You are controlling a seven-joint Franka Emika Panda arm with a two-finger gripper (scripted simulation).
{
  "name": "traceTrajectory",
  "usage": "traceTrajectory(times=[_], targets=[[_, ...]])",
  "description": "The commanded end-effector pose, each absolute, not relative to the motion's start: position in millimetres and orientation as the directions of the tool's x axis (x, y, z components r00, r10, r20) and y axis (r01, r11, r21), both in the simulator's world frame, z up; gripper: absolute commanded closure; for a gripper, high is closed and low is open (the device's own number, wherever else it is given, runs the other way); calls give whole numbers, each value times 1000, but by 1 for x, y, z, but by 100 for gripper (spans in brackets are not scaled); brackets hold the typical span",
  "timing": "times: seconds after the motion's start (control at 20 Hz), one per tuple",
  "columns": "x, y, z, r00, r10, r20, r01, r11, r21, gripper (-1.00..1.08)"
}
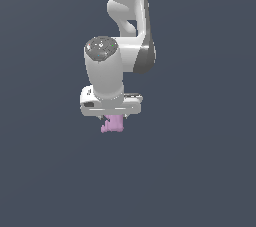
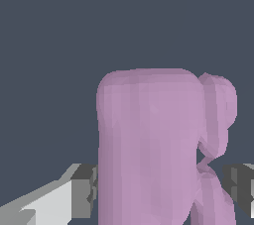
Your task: Pick up the object and move it to a goal position.
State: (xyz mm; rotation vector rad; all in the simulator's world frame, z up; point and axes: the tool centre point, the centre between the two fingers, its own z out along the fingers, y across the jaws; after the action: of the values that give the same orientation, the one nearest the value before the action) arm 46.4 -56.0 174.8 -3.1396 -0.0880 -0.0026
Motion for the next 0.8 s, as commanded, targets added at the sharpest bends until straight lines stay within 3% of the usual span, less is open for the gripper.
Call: traceTrajectory(times=[0.0, 0.75], targets=[[51, -77, 197, 998, 57, 1, 57, -998, -1, 108], [78, -177, 302, 998, 57, 0, 57, -998, 0, 108]])
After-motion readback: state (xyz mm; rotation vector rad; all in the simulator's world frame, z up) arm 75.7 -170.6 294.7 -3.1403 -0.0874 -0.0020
